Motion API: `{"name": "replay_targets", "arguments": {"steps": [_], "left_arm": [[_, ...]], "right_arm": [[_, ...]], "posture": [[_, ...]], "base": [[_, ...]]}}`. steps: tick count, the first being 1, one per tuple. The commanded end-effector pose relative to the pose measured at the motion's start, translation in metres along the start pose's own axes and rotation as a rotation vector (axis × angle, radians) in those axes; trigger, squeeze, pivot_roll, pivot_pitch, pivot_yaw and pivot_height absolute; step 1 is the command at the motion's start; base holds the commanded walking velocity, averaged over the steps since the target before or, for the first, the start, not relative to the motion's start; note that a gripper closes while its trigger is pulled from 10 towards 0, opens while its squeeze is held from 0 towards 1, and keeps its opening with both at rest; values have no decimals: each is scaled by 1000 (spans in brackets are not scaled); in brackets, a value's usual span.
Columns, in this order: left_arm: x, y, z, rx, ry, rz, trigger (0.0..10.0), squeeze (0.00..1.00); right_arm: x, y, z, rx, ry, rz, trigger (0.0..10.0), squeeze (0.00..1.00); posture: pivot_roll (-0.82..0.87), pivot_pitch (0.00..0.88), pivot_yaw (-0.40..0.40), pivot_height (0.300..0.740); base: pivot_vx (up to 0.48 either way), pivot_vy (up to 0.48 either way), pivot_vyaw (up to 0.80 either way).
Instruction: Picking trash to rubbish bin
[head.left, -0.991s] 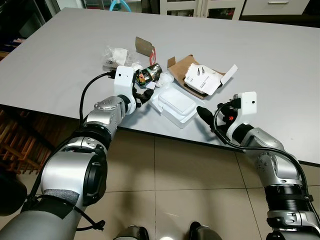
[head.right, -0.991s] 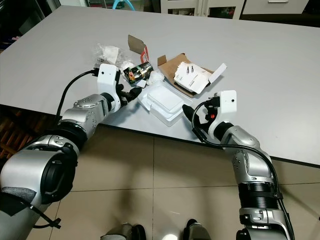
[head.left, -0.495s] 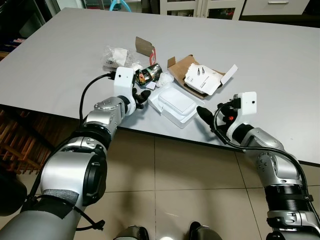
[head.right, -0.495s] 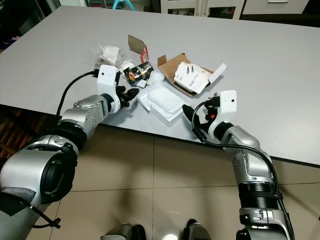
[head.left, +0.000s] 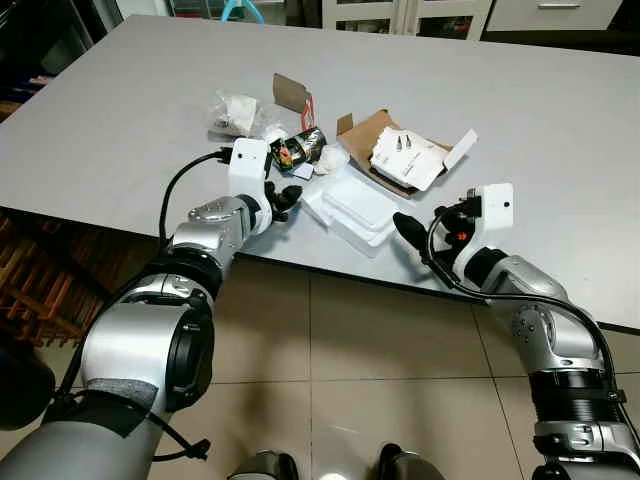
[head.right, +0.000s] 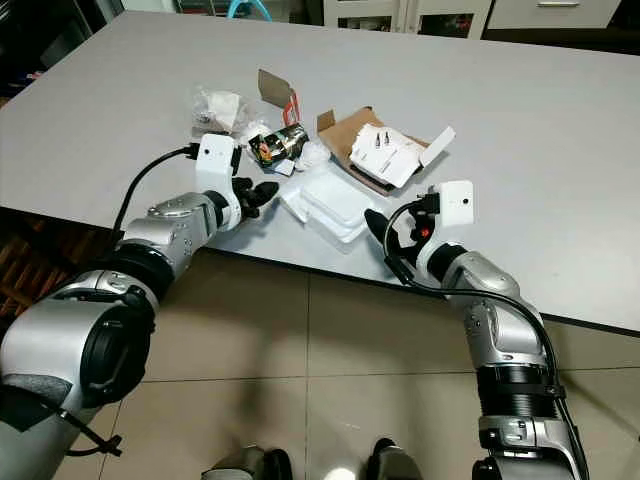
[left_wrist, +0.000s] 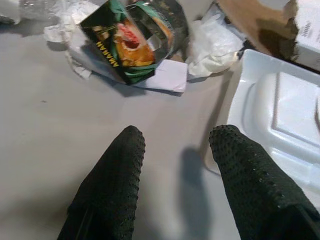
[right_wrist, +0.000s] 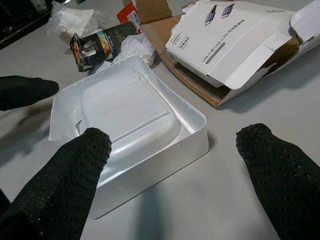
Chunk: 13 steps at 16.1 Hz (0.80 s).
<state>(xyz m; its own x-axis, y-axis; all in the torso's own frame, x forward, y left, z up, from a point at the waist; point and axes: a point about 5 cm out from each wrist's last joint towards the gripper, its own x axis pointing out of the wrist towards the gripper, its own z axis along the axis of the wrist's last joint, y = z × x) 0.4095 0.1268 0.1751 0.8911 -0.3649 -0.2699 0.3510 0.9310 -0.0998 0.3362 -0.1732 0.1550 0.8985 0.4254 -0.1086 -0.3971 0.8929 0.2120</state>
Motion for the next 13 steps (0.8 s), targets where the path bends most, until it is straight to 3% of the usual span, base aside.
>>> {"name": "replay_targets", "arguments": {"steps": [1, 7, 13], "left_arm": [[1, -4, 14, -8, -43, -26, 10000, 0], [2, -10, 24, 13, -68, -61, 10000, 0], [5, -15, 5, 62, 26, -72, 10000, 0]], "right_arm": [[0, 4, 0, 5, -4, 11, 10000, 0], [0, 4, -1, 8, -3, 12, 10000, 0], [0, 4, -1, 7, -3, 12, 10000, 0]], "posture": [[-83, 139, 94, 740], [-83, 140, 97, 740], [-87, 141, 97, 740]], "base": [[0, 0, 0], [0, 0, 0], [0, 0, 0]]}}
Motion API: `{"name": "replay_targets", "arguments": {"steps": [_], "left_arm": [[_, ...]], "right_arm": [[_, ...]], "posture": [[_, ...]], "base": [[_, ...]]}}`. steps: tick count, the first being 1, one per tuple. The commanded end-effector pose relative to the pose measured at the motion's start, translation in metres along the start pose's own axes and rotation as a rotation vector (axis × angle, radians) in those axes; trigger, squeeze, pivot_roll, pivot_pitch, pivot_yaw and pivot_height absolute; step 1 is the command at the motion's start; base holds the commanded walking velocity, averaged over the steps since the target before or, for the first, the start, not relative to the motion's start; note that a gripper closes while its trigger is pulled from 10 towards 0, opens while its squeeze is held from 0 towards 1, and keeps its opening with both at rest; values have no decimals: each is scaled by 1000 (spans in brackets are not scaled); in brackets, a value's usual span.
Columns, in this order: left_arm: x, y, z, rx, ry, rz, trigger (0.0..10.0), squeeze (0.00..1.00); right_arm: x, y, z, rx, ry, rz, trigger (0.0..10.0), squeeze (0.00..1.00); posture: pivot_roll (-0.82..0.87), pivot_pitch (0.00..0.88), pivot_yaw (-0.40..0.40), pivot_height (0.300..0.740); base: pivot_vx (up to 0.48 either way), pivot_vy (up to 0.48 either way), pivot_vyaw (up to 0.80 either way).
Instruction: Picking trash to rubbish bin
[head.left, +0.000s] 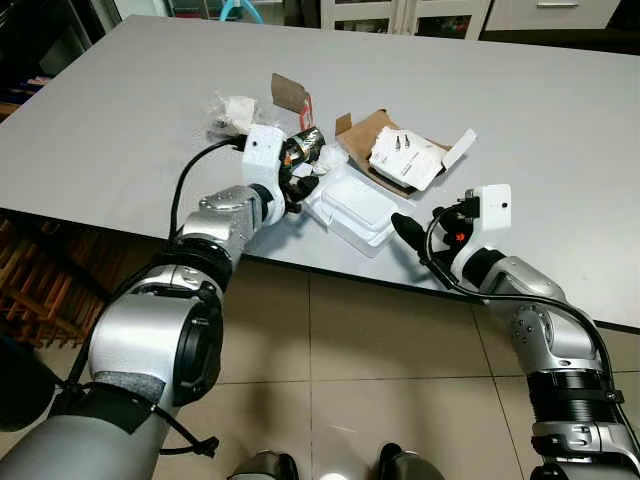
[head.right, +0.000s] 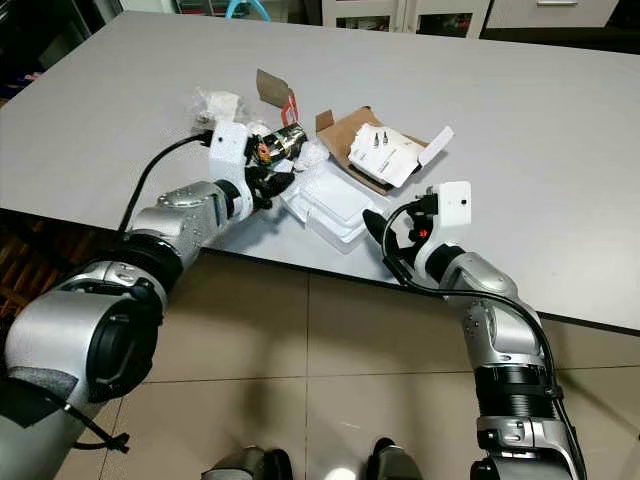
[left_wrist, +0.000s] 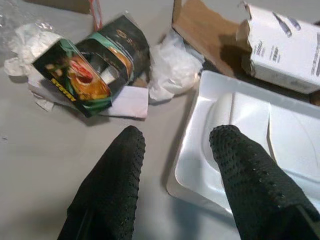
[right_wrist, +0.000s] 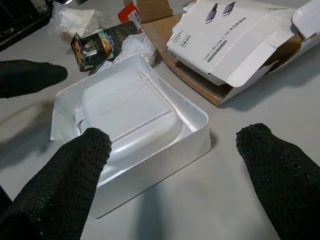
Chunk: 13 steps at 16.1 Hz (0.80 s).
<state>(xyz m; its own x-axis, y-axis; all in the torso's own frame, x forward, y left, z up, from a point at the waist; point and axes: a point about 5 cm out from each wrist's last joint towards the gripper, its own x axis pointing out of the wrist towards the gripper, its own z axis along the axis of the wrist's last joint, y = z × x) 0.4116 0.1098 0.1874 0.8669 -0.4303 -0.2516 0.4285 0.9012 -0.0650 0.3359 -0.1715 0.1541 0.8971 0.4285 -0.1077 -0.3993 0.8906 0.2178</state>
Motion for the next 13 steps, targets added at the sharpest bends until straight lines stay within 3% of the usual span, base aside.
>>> {"name": "replay_targets", "arguments": {"steps": [1, 13], "left_arm": [[0, 0, -9, 12, 48, 0, 10000, 0], [0, -2, -27, 80, 160, 44, 10000, 0]], "right_arm": [[-1, 3, 0, 2, -3, 8, 10000, 0], [0, 5, 0, 4, -4, 14, 10000, 0]], "posture": [[-87, 143, 97, 740], [-87, 130, 100, 740]], "base": [[0, 0, 0], [0, 0, 0]]}}
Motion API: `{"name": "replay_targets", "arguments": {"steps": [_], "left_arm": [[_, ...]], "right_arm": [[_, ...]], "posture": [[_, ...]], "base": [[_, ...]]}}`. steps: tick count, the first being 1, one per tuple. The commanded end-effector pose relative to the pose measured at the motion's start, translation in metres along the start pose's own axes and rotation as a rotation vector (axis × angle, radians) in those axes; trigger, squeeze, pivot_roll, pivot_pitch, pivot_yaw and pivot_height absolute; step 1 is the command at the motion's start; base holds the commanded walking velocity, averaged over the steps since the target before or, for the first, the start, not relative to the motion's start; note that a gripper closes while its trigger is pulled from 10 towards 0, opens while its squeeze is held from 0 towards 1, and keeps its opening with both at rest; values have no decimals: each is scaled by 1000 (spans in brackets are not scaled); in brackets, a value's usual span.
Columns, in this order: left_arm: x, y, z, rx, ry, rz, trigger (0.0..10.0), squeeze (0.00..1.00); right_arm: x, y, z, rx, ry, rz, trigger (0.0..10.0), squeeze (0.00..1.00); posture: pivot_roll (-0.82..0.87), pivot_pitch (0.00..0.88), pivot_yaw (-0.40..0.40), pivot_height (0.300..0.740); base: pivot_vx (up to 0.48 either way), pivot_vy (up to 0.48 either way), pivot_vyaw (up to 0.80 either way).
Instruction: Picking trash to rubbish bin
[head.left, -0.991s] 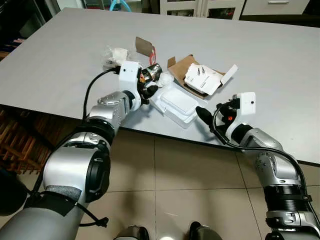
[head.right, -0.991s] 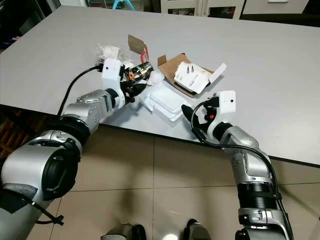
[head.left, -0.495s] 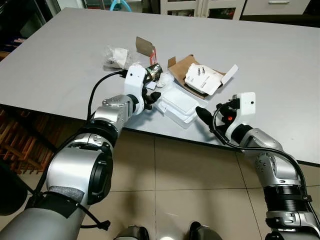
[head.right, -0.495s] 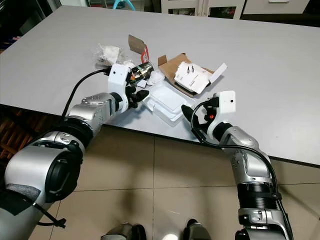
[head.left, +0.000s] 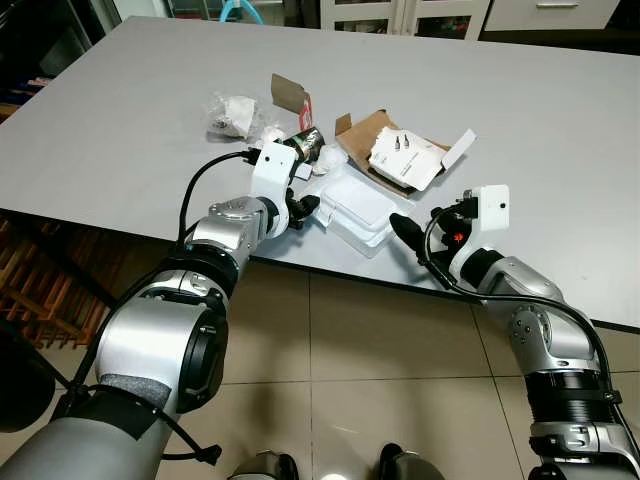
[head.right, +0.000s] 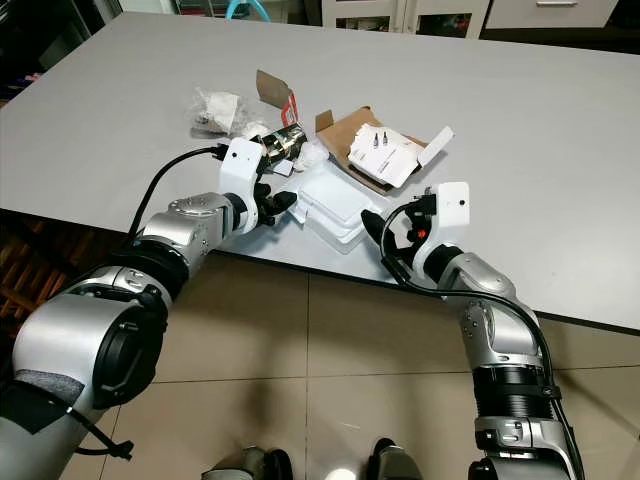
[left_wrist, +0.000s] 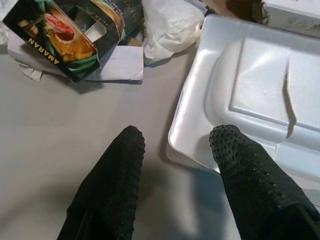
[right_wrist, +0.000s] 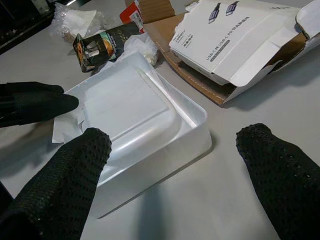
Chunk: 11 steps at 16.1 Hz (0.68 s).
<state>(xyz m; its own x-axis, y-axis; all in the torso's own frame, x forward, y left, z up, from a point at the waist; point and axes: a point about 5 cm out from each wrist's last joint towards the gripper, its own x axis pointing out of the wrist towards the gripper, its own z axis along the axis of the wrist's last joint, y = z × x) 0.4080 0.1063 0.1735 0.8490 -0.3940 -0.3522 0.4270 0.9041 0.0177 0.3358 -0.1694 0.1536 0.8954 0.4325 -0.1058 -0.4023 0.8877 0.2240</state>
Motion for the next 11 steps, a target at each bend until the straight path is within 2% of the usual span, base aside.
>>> {"name": "replay_targets", "arguments": {"steps": [1, 5, 7, 11], "left_arm": [[0, 1, -15, 2, 61, 19, 10000, 0], [0, 2, -17, -4, 67, 37, 10000, 0], [1, 0, -10, -47, -10, 49, 10000, 0], [0, 5, -6, -122, -58, 101, 10000, 0]], "right_arm": [[-1, 3, 1, -2, -3, 10, 10000, 0], [0, 4, 1, -2, -4, 14, 10000, 0], [0, 4, 1, -1, -4, 14, 10000, 0], [-1, 4, 1, 1, -4, 10, 10000, 0]], "posture": [[-88, 130, 100, 740], [-89, 128, 100, 740], [-90, 133, 99, 740], [-92, 142, 98, 740]], "base": [[0, 0, 0], [0, 0, 0], [0, 0, 0], [0, 0, 0]]}}
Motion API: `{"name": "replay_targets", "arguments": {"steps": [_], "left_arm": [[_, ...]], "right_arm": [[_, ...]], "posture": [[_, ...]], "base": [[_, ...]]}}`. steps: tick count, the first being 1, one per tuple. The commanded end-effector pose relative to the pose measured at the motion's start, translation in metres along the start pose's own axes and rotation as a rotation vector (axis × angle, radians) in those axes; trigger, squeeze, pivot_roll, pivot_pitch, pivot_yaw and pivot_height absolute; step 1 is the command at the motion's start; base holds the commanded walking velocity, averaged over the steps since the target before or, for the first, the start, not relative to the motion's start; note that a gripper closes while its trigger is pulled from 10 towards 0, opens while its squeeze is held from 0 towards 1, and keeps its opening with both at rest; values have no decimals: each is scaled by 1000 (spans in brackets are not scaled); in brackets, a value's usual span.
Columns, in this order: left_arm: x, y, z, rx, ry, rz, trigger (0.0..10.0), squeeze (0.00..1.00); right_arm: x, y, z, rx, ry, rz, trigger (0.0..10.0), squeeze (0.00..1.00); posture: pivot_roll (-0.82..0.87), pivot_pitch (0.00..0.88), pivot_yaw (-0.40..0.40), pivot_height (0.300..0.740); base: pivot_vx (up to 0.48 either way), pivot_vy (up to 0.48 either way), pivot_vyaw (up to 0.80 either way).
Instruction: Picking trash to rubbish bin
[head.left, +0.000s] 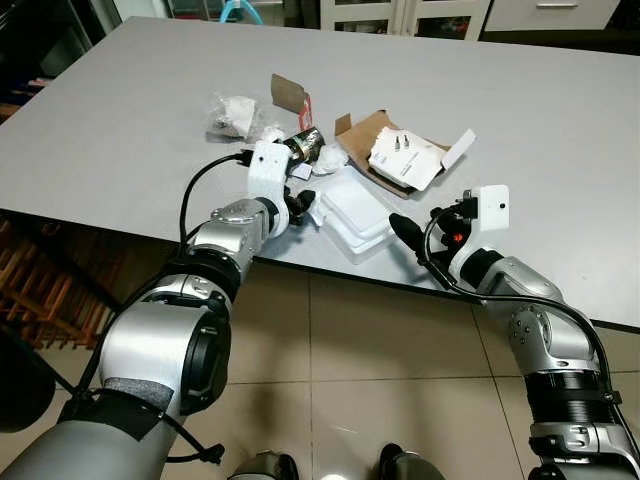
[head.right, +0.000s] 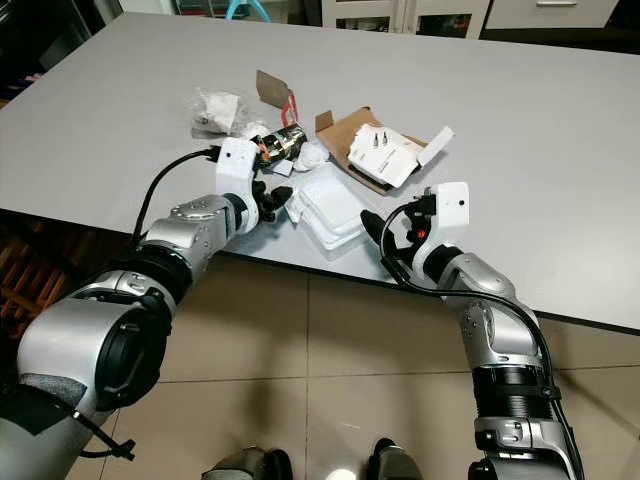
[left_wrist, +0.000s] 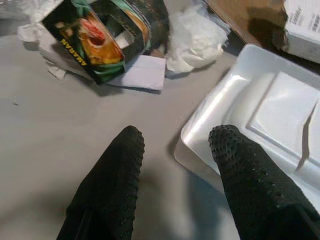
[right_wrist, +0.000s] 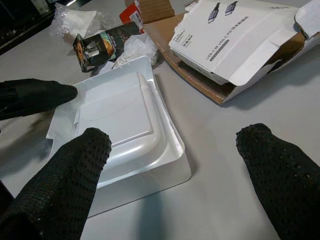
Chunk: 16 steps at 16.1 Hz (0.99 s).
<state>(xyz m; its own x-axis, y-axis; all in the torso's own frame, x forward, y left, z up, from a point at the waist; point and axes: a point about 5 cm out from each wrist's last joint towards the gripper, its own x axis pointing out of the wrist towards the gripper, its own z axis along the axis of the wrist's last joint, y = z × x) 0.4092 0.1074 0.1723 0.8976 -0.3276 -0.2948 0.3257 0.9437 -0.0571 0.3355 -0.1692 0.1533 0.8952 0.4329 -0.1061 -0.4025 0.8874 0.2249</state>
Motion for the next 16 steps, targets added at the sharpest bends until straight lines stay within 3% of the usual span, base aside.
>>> {"name": "replay_targets", "arguments": {"steps": [1, 10, 16], "left_arm": [[-1, 5, -5, -24, 4, 26, 10000, 0], [-1, 2, -16, -39, 63, -8, 10000, 0], [-1, 2, -14, -38, 39, 6, 10000, 0]], "right_arm": [[-1, 3, 1, 1, -4, 9, 10000, 0], [-1, 4, 1, 5, -5, 10, 10000, 0], [-1, 4, 0, 8, -5, 11, 10000, 0]], "posture": [[-90, 144, 98, 740], [-91, 145, 99, 740], [-92, 147, 100, 740]], "base": [[0, 0, 0], [0, 0, 0], [0, 0, 0]]}}
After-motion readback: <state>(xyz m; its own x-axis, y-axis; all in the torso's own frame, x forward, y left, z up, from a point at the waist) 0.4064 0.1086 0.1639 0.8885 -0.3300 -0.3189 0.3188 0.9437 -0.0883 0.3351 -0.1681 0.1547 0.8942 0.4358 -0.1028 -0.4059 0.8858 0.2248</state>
